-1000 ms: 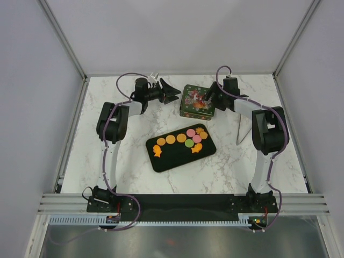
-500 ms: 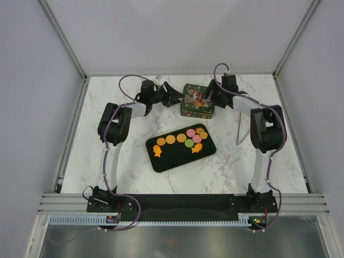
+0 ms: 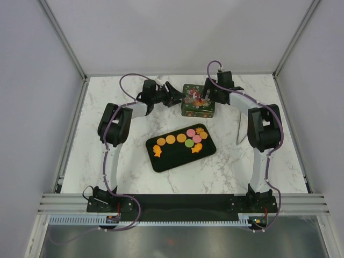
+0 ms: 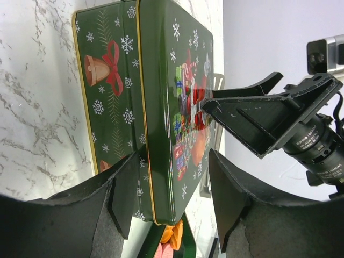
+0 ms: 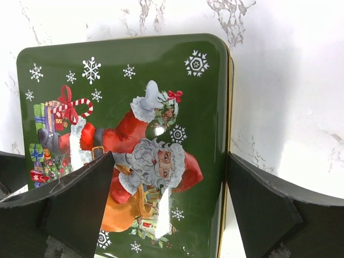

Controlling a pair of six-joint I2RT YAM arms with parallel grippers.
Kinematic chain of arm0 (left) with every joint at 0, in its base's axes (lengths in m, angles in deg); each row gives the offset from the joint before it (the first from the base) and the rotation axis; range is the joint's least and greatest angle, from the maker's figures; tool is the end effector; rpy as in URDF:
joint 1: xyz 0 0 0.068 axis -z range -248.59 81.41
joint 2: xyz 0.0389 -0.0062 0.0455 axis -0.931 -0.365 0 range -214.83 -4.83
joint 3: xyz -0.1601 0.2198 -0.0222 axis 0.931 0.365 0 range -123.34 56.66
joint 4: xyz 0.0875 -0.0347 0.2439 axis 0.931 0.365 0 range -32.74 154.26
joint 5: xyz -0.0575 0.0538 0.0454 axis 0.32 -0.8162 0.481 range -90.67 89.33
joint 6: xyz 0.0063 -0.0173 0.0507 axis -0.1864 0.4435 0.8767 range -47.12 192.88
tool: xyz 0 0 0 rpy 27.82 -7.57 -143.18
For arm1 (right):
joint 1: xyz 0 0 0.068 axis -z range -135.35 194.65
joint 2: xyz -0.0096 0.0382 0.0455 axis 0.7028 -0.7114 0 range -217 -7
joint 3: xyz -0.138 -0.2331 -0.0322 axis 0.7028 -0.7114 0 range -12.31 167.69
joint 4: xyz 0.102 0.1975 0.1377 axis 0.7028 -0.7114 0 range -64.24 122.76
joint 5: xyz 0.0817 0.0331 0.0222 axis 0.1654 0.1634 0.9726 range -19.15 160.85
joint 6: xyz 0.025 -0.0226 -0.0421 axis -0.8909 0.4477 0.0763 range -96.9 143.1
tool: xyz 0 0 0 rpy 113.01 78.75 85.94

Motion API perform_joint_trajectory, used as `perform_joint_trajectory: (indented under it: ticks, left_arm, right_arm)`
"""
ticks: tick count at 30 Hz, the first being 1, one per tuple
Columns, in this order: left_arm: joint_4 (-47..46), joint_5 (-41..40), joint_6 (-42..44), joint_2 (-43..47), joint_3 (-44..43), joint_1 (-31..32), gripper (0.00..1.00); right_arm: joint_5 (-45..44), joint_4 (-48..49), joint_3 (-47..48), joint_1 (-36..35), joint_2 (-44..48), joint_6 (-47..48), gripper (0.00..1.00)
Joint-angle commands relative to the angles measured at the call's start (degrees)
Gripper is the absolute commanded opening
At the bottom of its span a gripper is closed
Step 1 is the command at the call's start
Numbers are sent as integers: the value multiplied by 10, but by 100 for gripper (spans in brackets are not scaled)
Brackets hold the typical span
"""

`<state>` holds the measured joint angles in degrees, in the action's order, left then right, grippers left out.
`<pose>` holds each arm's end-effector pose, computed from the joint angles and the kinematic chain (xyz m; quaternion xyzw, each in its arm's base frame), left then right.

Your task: Pack the cookies

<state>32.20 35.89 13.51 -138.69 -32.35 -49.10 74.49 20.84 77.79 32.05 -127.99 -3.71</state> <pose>0.4788 -0.1920 0.1388 -0.0953 0.7918 -0.5450 0.2587 0.4654 0.1063 0.1911 0.1006 0.9104 0.1624 0.3669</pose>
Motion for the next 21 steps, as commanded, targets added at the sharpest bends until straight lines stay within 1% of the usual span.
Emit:
perform_joint_trajectory:
  ticks: [1,8,16,21]
  left_arm:
    - [43,-8,38,29,2,27,62]
    - [43,-8,38,31,13,33,62]
    - [43,-8,38,23,19,42,62]
    - [43,-8,38,25,24,47,62]
  right_arm:
    - [-10,-53,8,-27,-29,40,91]
    - [23,-53,4,-27,-50,36,91]
    - [-2,-56,-11,-37,-30,44,91]
    - [1,-57,-18,-45,-12,54,91]
